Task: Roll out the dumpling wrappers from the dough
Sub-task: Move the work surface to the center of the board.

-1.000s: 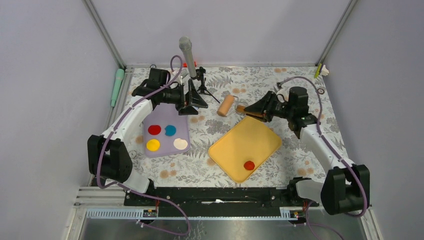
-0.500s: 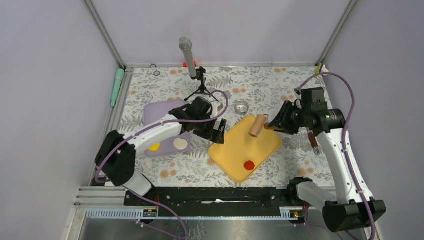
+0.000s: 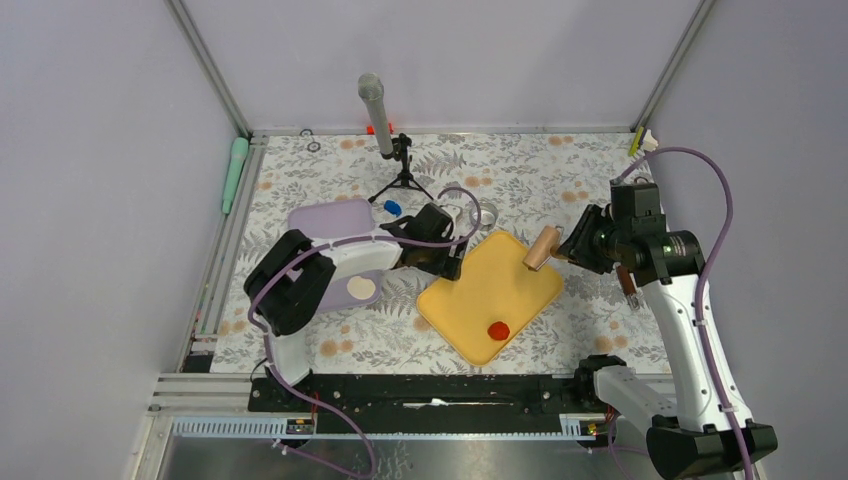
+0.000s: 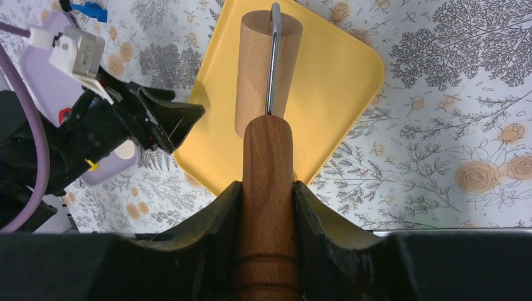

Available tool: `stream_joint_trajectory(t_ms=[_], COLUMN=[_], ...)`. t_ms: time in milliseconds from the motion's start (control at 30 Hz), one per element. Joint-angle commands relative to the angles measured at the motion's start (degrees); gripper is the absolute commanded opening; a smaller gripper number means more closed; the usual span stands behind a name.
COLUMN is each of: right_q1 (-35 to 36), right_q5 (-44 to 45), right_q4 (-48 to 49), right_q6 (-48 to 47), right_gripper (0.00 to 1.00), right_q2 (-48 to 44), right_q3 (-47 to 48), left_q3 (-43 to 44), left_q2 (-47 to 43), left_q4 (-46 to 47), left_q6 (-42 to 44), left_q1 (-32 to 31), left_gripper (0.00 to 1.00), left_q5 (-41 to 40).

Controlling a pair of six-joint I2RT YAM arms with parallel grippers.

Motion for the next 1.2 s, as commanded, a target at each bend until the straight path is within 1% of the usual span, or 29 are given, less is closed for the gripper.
stream_joint_trajectory(t_ms=[0, 67, 133, 267, 500, 567, 633, 700, 733, 800, 833, 867, 933, 1000, 1033, 1167], right_q1=[0.01, 0.04, 0.03, 0.08, 0.03, 0.07, 0.05, 0.04, 0.07, 0.07, 0.03, 0.02, 0.03, 0.08, 0.04, 0.06], right_q5=[0.04, 0.21, 0.33, -1.01, -1.90, -1.96, -1.81, -1.85, -1.87, -2.35, -2.68, -3.18, -4.07, -4.98, -5.29, -5.06], right_q4=[4.26, 4.24, 4.23, 4.92, 6.25, 6.19, 6.22, 6.20, 6.31, 6.84, 7.28, 7.73, 8.72, 9.55, 9.79, 9.91], right_q6=[1.65, 1.80, 1.84, 2.31, 4.58, 4.82, 5.20, 5.45, 5.65, 6.06, 6.42, 6.69, 7.24, 7.59, 7.62, 7.19], right_gripper=[0.00, 0.00, 0.00, 0.00, 0.00, 0.00, 0.00, 0.00, 0.00, 0.00, 0.00, 0.00, 0.00, 0.00, 0.00, 0.00], right_q2=[-2.02, -2.05, -2.16, -2.42, -2.76, -3.16, -3.73, -4.15, -4.26, -4.42, -4.47, -4.48, -4.33, -4.12, -4.01, -4.09], right_q3=[0.35, 0.51, 0.38, -0.50, -3.15, -3.59, -3.80, -3.95, -4.09, -4.67, -5.13, -5.46, -6.14, -6.57, -6.72, -6.55], left_q3=[6.56, 8.68, 10.32, 12.89, 18.65, 18.98, 17.76, 14.75, 12.89, 9.33, 8.06, 7.16, 5.88, 5.47, 5.51, 6.34], left_q2=[3.39, 4.88, 5.48, 6.81, 10.33, 9.92, 8.13, 5.04, 3.30, 0.08, -1.41, -2.00, -2.03, -0.62, 0.39, 3.69], left_q4=[2.13, 0.93, 0.36, 0.06, -1.86, -2.27, -1.93, -0.40, 0.41, 1.79, 1.98, 1.84, 1.58, 1.70, 1.82, 2.28], left_q6=[-1.62, -1.38, -1.31, -0.81, -1.13, -0.91, 0.12, 0.90, 1.38, 2.43, 3.18, 3.85, 5.05, 6.20, 6.32, 5.71], left_q1=[0.57, 0.73, 1.08, 2.33, 4.82, 5.11, 5.07, 4.99, 4.80, 3.96, 3.40, 2.73, 1.41, 0.00, -0.55, -1.94], left_gripper=[0.72, 0.60, 0.46, 0.32, 0.26, 0.28, 0.34, 0.45, 0.52, 0.69, 0.74, 0.77, 0.78, 0.72, 0.72, 0.72], left_q5=[-3.48, -6.31, -8.17, -9.47, -8.26, -6.97, -5.20, -4.03, -2.24, -1.50, -1.00, -0.90, -1.27, -2.74, -3.43, -6.20])
